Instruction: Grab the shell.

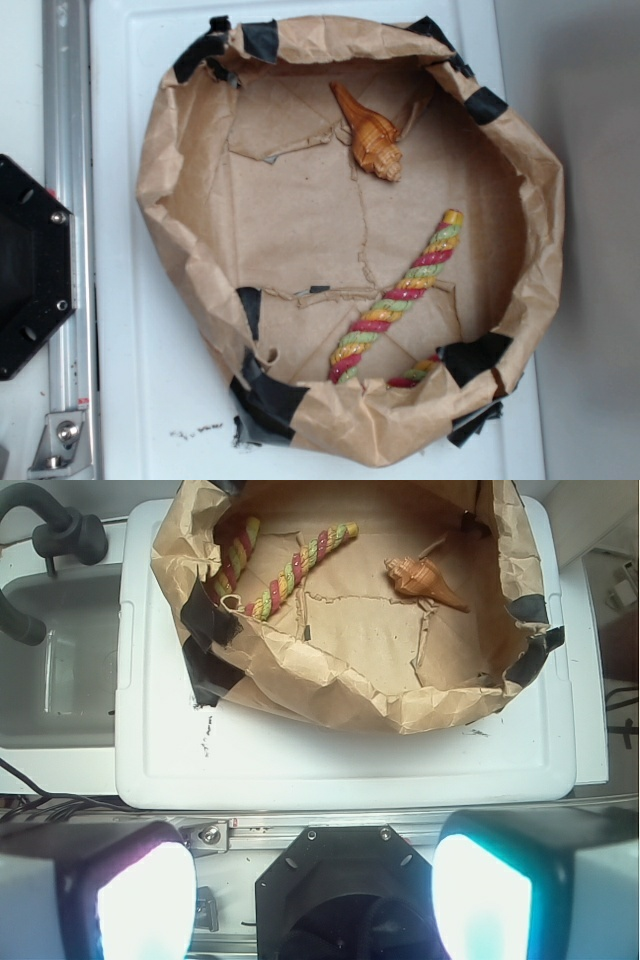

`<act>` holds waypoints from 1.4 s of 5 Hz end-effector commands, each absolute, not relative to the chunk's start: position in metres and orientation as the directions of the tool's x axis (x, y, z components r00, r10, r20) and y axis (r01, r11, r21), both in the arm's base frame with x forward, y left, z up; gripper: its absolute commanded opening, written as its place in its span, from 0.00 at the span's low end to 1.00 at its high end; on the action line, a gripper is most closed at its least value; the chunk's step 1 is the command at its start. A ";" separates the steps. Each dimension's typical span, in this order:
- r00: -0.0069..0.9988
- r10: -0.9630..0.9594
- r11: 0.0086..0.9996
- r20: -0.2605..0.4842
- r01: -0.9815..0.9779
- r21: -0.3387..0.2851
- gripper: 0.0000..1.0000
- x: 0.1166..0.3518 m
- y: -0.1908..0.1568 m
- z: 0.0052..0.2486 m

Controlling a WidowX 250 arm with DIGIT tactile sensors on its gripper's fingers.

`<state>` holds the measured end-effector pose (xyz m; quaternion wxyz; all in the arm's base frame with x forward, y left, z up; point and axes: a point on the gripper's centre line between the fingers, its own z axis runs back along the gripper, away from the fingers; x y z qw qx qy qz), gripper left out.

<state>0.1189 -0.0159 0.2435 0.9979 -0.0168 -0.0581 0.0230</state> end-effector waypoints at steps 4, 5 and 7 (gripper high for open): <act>0.939 -0.259 0.953 0.224 0.211 0.217 1.00 0.231 0.053 0.180; 0.901 -0.394 0.903 0.182 0.343 0.258 1.00 0.256 0.044 0.132; 0.886 -0.453 0.879 0.104 0.423 0.221 1.00 0.276 0.062 0.074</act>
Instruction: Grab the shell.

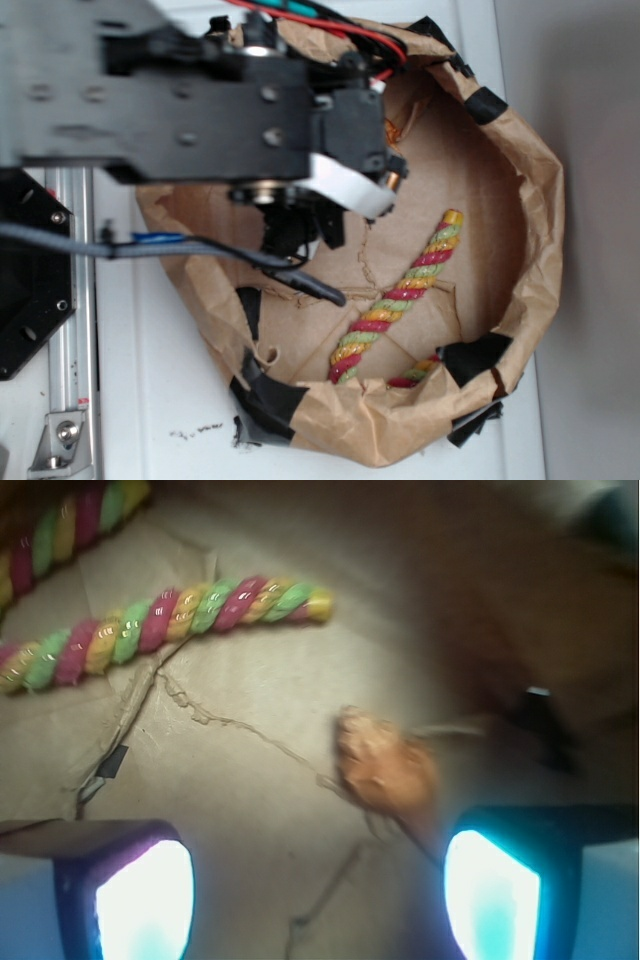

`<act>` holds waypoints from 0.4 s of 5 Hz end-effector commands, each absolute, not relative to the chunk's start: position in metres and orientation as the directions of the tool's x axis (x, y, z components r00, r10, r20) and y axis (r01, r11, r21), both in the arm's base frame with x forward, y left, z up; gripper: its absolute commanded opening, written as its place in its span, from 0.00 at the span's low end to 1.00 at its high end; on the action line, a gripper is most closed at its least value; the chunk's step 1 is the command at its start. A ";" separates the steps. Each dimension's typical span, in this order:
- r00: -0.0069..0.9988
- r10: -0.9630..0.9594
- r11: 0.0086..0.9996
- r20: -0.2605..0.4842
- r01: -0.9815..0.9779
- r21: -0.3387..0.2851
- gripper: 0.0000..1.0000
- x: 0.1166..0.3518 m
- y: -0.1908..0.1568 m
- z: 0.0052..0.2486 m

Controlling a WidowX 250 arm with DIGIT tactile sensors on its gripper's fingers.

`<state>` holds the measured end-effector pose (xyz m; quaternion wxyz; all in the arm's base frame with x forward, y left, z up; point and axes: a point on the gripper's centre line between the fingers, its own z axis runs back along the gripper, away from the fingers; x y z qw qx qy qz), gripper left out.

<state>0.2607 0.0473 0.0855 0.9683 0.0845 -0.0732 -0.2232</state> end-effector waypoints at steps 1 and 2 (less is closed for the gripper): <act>0.879 -0.468 0.869 0.088 0.440 0.226 1.00 0.283 0.077 0.069; 0.880 -0.456 0.876 0.132 0.417 0.243 1.00 0.289 0.094 0.067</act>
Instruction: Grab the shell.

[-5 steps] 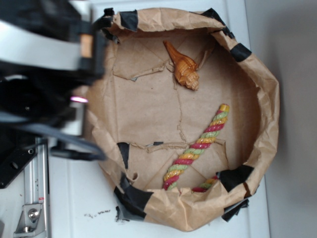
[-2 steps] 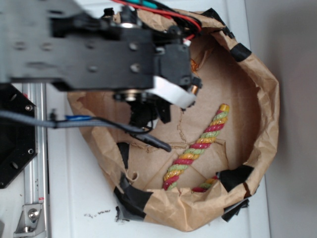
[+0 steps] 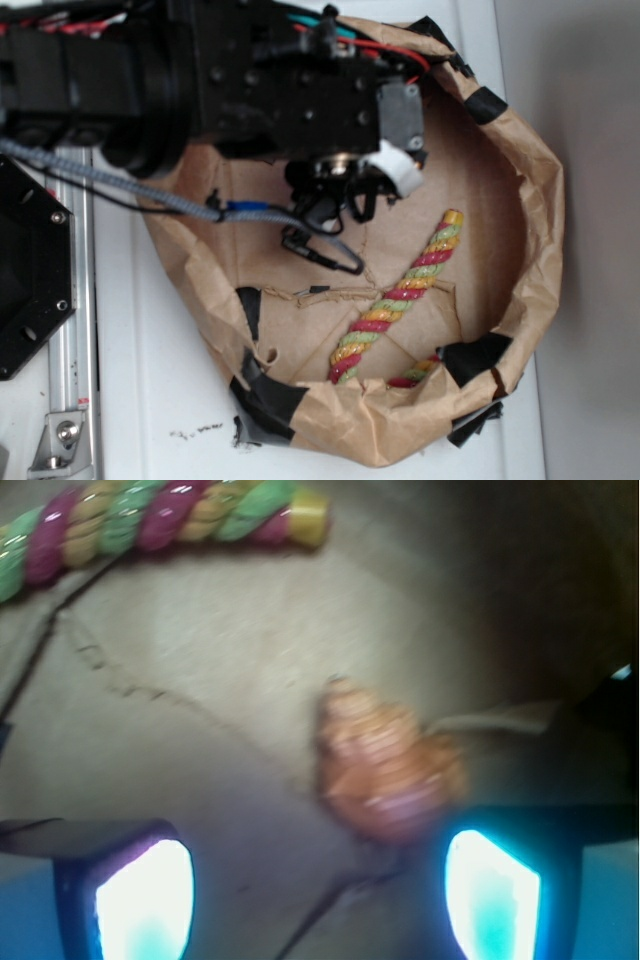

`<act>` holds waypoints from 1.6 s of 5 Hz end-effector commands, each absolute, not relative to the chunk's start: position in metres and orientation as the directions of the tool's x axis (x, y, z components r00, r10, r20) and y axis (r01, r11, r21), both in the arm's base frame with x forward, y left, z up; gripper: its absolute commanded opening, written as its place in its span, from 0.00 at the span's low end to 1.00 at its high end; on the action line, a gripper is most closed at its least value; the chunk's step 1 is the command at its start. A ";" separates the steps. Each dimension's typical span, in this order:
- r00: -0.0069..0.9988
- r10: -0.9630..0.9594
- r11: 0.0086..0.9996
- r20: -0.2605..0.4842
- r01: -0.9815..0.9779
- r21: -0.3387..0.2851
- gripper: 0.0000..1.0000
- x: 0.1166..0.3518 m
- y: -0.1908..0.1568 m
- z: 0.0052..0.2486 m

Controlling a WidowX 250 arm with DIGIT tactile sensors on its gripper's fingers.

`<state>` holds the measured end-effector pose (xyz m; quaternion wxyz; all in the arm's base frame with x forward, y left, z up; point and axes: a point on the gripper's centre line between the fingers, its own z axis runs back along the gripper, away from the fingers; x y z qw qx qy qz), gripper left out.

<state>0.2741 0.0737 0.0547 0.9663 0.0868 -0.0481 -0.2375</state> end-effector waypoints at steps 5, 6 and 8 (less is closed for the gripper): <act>0.913 -0.396 0.898 0.094 0.364 0.247 0.00 0.305 0.083 0.039; 0.983 -0.153 0.971 0.101 0.131 0.202 0.00 0.297 0.072 0.089; 0.990 0.118 0.984 0.076 -0.127 0.122 0.00 0.279 0.044 0.190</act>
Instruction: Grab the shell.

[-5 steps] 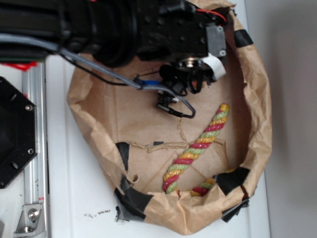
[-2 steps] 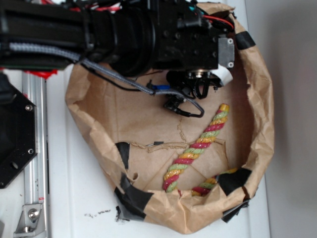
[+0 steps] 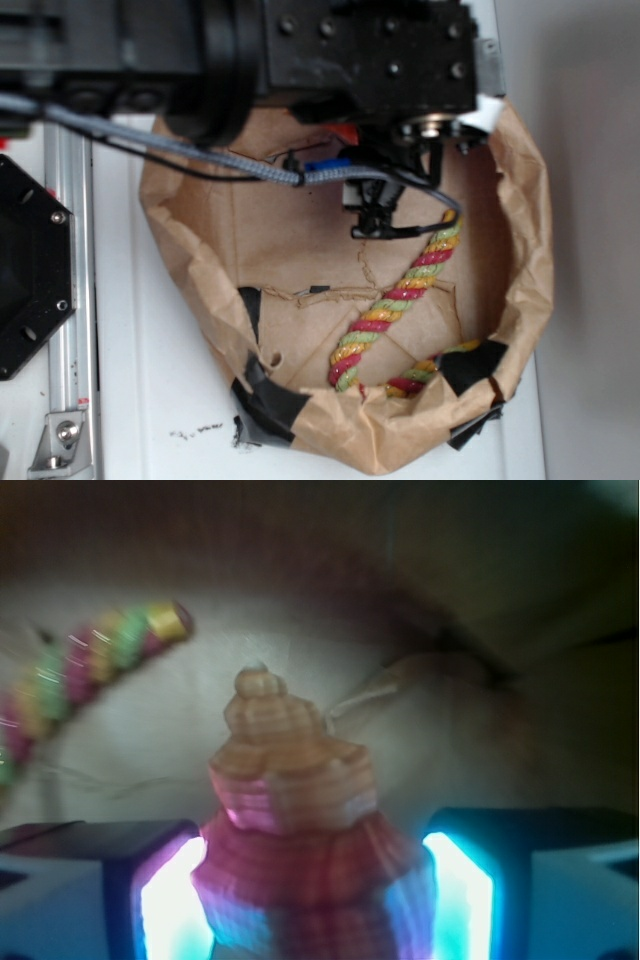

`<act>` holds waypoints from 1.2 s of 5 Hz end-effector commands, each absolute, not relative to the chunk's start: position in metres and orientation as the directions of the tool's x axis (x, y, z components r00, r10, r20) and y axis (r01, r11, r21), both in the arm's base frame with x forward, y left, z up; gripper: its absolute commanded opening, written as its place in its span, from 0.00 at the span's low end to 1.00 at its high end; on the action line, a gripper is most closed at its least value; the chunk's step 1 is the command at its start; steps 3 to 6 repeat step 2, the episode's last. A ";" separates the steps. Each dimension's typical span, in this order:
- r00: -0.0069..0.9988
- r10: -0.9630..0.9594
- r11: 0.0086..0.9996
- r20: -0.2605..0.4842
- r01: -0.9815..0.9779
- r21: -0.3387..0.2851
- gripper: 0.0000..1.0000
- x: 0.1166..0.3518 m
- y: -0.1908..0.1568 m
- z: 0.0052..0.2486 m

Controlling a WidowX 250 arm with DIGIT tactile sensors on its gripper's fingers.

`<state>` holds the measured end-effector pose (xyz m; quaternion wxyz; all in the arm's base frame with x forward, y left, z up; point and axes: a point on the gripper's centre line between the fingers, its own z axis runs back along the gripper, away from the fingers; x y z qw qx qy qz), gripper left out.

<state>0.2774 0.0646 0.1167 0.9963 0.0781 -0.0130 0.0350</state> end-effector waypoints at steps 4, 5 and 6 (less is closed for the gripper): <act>0.984 0.154 0.982 0.093 -0.163 0.092 0.00 0.271 0.031 0.199; 0.984 0.154 0.982 0.093 -0.163 0.092 0.00 0.271 0.031 0.199; 0.984 0.154 0.982 0.093 -0.163 0.092 0.00 0.271 0.031 0.199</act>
